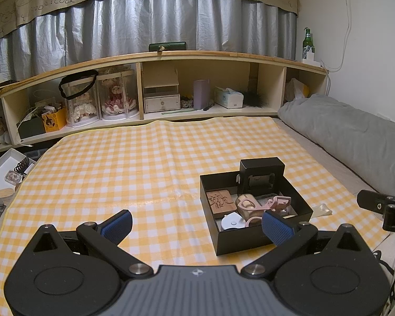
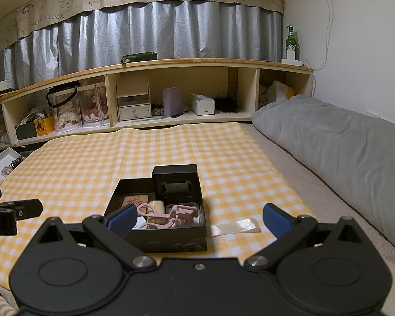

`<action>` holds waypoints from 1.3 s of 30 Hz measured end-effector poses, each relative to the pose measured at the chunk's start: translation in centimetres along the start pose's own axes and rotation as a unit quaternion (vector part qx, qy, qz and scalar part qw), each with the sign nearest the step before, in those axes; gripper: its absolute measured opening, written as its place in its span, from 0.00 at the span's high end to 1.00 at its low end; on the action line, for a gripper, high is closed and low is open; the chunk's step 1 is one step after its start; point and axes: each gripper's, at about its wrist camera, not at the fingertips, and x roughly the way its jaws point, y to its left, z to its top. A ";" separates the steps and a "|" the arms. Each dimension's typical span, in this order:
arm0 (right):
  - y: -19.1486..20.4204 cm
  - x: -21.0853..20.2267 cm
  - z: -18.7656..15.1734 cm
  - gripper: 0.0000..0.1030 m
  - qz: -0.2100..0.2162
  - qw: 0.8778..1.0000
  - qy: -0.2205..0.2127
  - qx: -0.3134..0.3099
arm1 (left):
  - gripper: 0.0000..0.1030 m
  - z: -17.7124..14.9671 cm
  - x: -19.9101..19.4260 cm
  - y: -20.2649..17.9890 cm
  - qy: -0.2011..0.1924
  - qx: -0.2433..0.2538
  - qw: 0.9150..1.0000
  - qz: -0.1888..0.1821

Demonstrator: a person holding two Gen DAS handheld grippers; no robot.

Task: Organize rigid objects

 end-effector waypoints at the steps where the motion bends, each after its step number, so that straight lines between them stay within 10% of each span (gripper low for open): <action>1: 0.0 0.0 0.0 0.00 0.000 1.000 0.000 0.000 | 0.00 0.0 0.0 0.0 0.000 0.000 1.000 0.000; 39: 0.0 0.0 0.0 0.00 -0.001 1.000 0.000 0.000 | 0.00 0.2 -0.2 -0.1 -0.002 0.004 1.000 0.002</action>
